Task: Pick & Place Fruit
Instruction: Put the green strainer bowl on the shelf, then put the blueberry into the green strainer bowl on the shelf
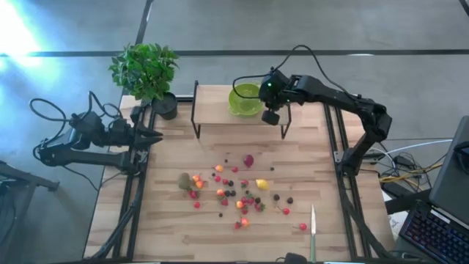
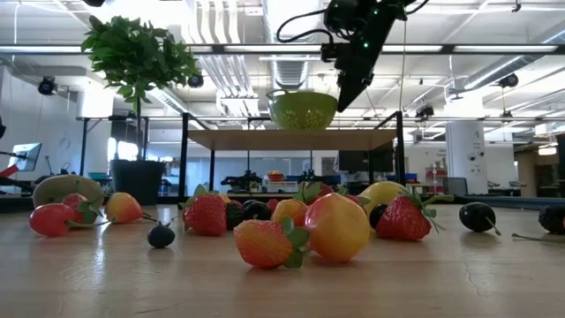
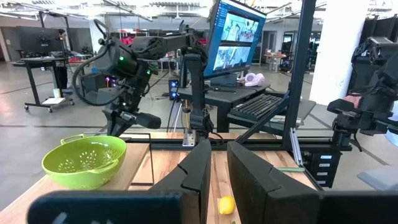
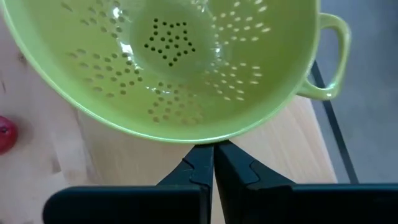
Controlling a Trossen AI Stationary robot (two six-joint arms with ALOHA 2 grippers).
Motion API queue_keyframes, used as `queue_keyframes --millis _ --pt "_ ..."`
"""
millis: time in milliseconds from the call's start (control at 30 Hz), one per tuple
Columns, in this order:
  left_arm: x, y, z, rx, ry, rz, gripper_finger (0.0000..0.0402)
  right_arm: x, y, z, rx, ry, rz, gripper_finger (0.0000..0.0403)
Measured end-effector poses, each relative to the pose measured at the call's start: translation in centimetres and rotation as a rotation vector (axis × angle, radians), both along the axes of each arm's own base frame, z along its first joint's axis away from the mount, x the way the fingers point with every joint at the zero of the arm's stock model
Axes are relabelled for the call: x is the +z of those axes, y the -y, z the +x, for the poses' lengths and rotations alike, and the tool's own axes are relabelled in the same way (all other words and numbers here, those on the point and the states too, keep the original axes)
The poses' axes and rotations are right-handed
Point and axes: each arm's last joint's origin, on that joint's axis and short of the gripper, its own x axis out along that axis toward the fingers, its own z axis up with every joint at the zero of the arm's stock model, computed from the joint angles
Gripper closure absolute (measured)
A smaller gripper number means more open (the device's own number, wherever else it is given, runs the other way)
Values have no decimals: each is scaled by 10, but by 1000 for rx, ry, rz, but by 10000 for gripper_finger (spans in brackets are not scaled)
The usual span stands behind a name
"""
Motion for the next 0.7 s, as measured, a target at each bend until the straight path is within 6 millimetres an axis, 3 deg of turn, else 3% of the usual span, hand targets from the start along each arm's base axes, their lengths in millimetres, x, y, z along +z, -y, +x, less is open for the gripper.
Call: queue_keyframes --millis 233,500,700 --pt "0 0 0 1 0 0 339 1 -1 3 26 44 18 395" --pt "0 0 0 1 0 0 339 2 -6 -10 -5 -57 89 395" --pt "0 0 0 1 -1 0 339 1 -39 -8 71 -138 169 395"
